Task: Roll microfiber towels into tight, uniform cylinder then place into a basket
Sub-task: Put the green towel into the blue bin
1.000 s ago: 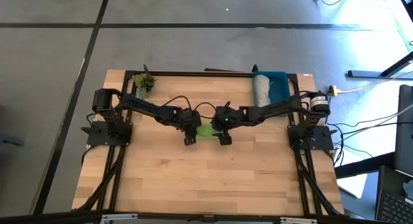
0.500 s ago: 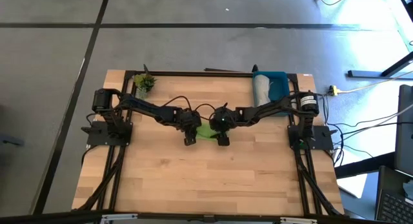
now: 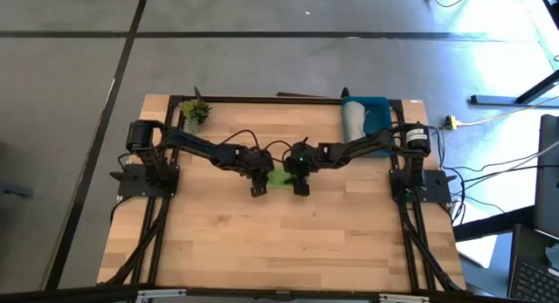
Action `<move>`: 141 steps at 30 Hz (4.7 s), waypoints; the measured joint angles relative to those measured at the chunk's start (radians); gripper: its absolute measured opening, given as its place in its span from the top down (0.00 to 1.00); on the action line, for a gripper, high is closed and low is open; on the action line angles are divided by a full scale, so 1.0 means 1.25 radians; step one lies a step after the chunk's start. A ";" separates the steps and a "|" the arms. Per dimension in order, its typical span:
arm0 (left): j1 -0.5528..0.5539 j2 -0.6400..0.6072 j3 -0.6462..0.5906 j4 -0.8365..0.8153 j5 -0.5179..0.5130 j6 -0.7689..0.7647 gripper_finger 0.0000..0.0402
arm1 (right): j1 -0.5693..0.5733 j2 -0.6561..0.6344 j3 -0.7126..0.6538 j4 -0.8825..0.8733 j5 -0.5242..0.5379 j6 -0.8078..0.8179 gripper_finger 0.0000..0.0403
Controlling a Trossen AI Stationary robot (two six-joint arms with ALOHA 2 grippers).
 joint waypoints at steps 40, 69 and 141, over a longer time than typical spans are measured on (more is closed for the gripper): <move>0.003 -0.007 -0.001 0.063 0.022 -0.052 0.70 | -0.005 0.002 -0.003 0.002 -0.042 0.061 0.94; -0.078 -0.492 0.030 -0.231 -0.175 -0.034 0.71 | -0.056 -0.425 -0.006 -0.366 0.193 0.173 0.94; -0.101 -0.489 0.029 -0.228 -0.186 0.008 0.71 | -0.530 -0.679 -0.403 -0.389 0.393 0.485 0.43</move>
